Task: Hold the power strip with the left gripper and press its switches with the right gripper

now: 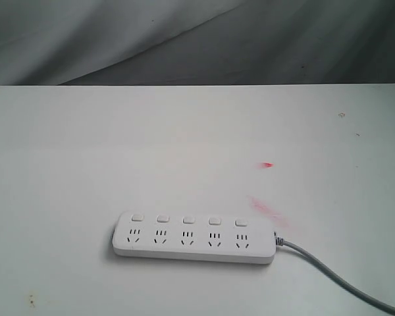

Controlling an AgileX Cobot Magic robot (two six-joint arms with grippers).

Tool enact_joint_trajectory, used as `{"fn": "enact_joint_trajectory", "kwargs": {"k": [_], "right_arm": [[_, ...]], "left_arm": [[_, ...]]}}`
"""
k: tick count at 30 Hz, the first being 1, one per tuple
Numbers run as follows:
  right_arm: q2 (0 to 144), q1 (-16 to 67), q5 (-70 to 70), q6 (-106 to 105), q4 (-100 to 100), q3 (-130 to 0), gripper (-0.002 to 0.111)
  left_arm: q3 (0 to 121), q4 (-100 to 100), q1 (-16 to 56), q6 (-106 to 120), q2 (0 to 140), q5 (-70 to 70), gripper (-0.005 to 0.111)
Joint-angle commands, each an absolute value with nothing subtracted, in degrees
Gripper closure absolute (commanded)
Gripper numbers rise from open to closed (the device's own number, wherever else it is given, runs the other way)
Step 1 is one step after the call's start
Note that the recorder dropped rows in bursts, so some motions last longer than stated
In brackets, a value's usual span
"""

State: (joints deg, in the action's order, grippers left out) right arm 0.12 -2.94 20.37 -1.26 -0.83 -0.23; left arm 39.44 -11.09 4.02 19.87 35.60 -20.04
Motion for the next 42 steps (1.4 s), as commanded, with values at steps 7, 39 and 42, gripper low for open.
{"fn": "enact_joint_trajectory", "kwargs": {"k": [7,39,42], "right_arm": [[0.0,-3.4,19.5,-1.2,-1.0,0.0,0.108],[0.0,-3.4,19.5,-1.2,-1.0,0.0,0.108],[0.0,-3.4,19.5,-1.2,-1.0,0.0,0.108]], "left_arm": [[56.9,-35.9,-3.0,53.4,48.5,-32.7,0.106],[56.9,-65.0,-29.4,103.9,75.1,-70.0,0.106],[56.9,-60.4,-29.4,103.5,76.8,-70.0,0.106]]}}
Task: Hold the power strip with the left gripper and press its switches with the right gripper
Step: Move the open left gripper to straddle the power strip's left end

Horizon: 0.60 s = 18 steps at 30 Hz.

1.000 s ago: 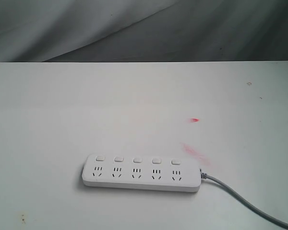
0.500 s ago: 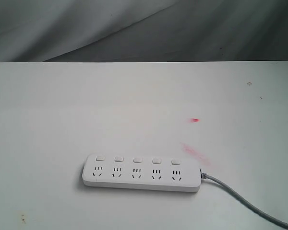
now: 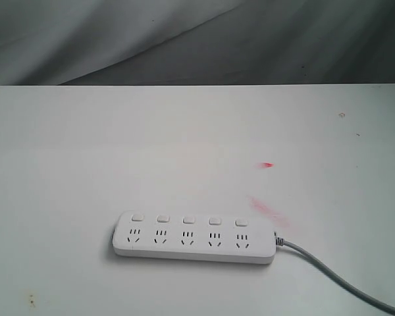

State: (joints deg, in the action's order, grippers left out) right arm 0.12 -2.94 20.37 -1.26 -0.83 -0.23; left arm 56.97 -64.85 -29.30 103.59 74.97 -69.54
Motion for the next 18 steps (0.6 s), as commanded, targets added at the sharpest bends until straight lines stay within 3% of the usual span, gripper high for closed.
{"fn": "enact_joint_trajectory", "kwargs": {"k": [1,12,18], "right_arm": [[0.0,-3.4,19.5,-1.2,-1.0,0.0,0.108],[0.0,-3.4,19.5,-1.2,-1.0,0.0,0.108],[0.0,-3.4,19.5,-1.2,-1.0,0.0,0.108]], "left_arm": [[56.9,-59.0,-29.4,103.5,77.2,-70.0,0.106],[56.9,-60.6,-29.4,104.8,81.0,-70.0,0.106],[56.9,-60.1,-29.0,120.0,85.1,-70.0,0.106]]}}
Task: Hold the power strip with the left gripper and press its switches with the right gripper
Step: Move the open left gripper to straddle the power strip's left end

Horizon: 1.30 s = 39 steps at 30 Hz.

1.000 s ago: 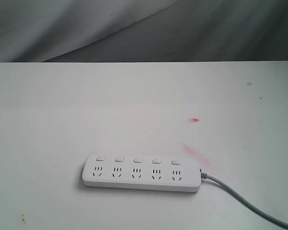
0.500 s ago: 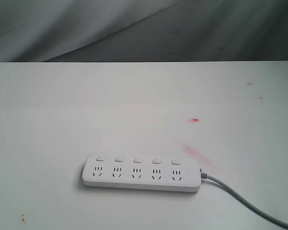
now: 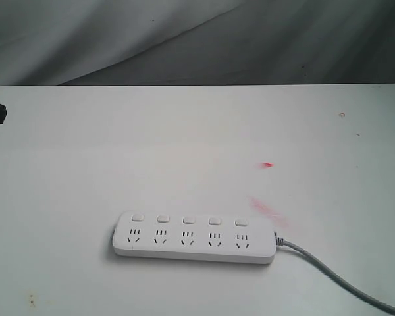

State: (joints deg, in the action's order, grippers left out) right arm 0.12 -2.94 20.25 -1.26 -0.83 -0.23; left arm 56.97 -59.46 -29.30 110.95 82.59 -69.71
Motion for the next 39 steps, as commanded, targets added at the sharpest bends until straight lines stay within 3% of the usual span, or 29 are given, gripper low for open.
{"fn": "enact_joint_trajectory", "kwargs": {"k": [1,5,8,11,12,14,19,24,32,39], "right_arm": [[0.0,-3.4,19.5,-1.2,-1.0,0.0,0.108],[0.0,-3.4,19.5,-1.2,-1.0,0.0,0.108],[0.0,-3.4,19.5,-1.2,-1.0,0.0,0.108],[0.0,-3.4,19.5,-1.2,-1.0,0.0,0.108],[0.0,-3.4,19.5,-1.2,-1.0,0.0,0.108],[0.0,-3.4,19.5,-1.2,-1.0,0.0,0.108],[0.0,-3.4,19.5,-1.2,-1.0,0.0,0.108],[0.0,-3.4,19.5,-1.2,-1.0,0.0,0.108],[0.0,-3.4,19.5,-1.2,-1.0,0.0,0.108],[0.0,-3.4,19.5,-1.2,-1.0,0.0,0.108]], "left_arm": [[56.9,-60.2,-29.0,120.0,86.1,-70.0,0.106],[57.0,-58.7,-28.4,120.0,90.9,-70.0,0.097],[57.0,-54.5,-26.4,120.0,94.8,-70.0,0.080],[57.0,-50.0,-22.9,120.0,97.8,-70.0,0.055],[57.0,-48.4,-20.0,120.0,99.0,-70.0,0.039],[57.0,-49.1,-16.0,120.0,99.7,-68.8,0.026],[57.0,-53.6,-9.5,120.0,103.8,-66.3,0.026],[57.0,-55.1,-9.1,120.0,108.2,-69.0,0.031],[59.5,-53.6,-3.4,120.0,114.3,-59.6,0.031],[61.8,-54.8,-3.1,120.0,116.5,-59.5,0.031]]}}
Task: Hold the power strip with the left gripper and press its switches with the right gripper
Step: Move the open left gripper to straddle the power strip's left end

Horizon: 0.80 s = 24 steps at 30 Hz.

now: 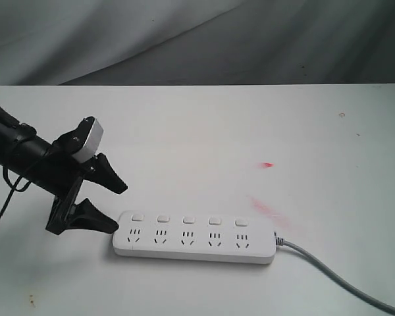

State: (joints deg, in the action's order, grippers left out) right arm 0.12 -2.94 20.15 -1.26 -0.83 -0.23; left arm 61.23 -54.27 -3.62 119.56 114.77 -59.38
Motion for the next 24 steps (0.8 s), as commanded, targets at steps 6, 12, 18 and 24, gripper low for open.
{"fn": "enact_joint_trajectory", "kwargs": {"k": [6,12,18,24], "right_arm": [[0.0,-3.4,19.5,-1.2,-1.0,0.0,0.108],[0.0,-3.4,19.5,-1.2,-1.0,0.0,0.108],[0.0,-3.4,19.5,-1.2,-1.0,0.0,0.108],[0.0,-3.4,19.5,-1.2,-1.0,0.0,0.108]], "left_arm": [[61.7,-54.3,-3.1,120.0,117.4,-59.9,0.031],[61.7,-54.3,-2.7,120.0,117.4,-62.5,0.031],[61.7,-52.3,-0.3,120.0,117.4,-61.1,0.027],[61.7,-52.9,0.2,120.0,117.4,-58.3,0.028]]}}
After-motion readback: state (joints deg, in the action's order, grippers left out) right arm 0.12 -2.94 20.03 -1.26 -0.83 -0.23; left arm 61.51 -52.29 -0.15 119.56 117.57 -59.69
